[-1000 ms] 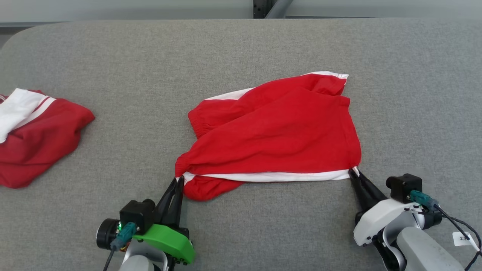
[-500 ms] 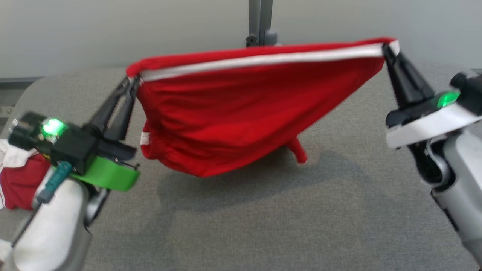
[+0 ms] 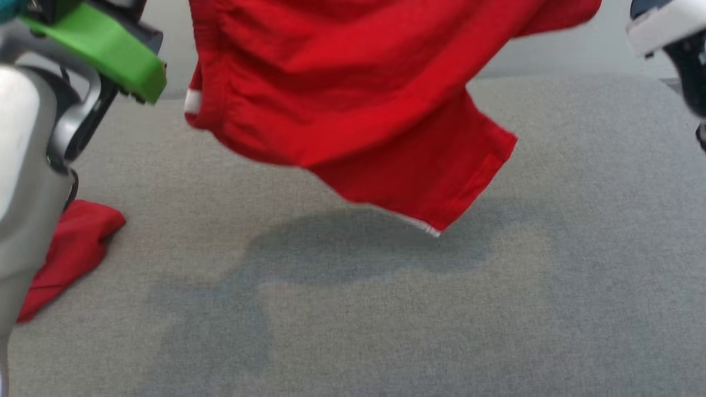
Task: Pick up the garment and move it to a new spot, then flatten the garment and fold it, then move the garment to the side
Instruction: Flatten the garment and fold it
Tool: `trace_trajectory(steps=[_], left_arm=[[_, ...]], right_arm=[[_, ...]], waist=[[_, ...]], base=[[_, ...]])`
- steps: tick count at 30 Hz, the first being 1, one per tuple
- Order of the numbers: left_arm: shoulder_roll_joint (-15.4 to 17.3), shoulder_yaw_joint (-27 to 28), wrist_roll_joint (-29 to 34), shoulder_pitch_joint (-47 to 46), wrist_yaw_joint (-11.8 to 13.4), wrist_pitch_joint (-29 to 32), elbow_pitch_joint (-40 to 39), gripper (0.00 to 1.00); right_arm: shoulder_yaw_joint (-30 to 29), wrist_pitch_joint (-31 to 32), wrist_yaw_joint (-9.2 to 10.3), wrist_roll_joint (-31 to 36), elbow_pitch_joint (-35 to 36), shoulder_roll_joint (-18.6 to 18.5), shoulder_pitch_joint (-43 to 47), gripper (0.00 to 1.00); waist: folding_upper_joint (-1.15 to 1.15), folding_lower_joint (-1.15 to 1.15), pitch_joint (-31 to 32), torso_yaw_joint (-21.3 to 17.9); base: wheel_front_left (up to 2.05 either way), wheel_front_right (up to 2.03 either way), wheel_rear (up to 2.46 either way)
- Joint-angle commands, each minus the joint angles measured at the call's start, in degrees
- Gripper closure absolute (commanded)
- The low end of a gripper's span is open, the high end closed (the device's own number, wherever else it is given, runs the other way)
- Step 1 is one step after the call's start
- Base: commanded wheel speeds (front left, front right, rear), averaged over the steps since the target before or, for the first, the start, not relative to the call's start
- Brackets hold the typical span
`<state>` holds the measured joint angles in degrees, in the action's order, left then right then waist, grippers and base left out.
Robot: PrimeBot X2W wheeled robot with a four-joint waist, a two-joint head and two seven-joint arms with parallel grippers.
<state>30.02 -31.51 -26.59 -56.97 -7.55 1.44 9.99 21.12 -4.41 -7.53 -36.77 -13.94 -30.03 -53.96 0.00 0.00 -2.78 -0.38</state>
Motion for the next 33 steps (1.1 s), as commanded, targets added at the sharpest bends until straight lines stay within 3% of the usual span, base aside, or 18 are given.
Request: trace_trajectory(steps=[1, 6, 12, 18, 24, 27, 33], left_arm=[[-1.55, -0.91, -1.1, -4.75, 0.18, -0.86, 3.7, 1.0], [-4.7, -2.96, 1.36, -17.35, 0.18, -8.8, 14.14, 1.0], [-7.38, -6.5, 1.81, -22.22, 0.19, -15.8, 24.63, 1.0], [-9.72, -6.37, -2.98, -10.93, 0.18, -16.7, 28.08, 1.0], [-13.86, 0.63, -6.77, 14.16, 0.18, -16.58, 28.54, 1.0], [-16.8, 3.66, -5.74, 28.9, 0.18, -16.58, 28.49, 1.0], [-19.79, 8.2, -3.55, 46.12, 0.19, -16.52, 26.27, 1.0]], right_arm=[[0.43, 0.11, 0.08, 1.54, -3.13, 0.69, -5.43, 1.0], [-1.14, -5.34, 0.1, 7.59, -13.11, 2.4, -19.57, 1.0], [-1.18, -9.93, 0.09, 10.37, -20.19, 4.14, -24.54, 1.0], [4.76, -10.88, 0.1, 7.51, -19.29, 3.56, -11.77, 1.0], [6.39, -10.78, 0.11, 3.6, -13.11, 1.91, 11.56, 1.0], [4.98, -10.79, 0.15, 2.16, -12.78, 4.4, 25.95, 1.0], [2.56, -10.8, 0.11, 2.37, -12.2, 7.38, 42.76, 1.0]], waist=[[0.0, 0.0, -16.72, 0.35], [0.0, 0.0, -24.68, -1.16], [0.0, 0.0, -24.73, -2.79], [0.0, 0.0, -20.44, -3.97], [0.0, 0.0, -13.06, -4.41], [0.0, 0.0, -7.13, -4.13], [0.0, 0.0, 1.39, -2.51]], base=[[0.0, 0.0, 0.0], [0.0, 0.0, 0.0], [0.0, 0.0, 0.0], [0.0, 0.0, 0.0], [0.0, 0.0, 0.0], [0.0, 0.0, 0.0], [0.0, 0.0, 0.0]])
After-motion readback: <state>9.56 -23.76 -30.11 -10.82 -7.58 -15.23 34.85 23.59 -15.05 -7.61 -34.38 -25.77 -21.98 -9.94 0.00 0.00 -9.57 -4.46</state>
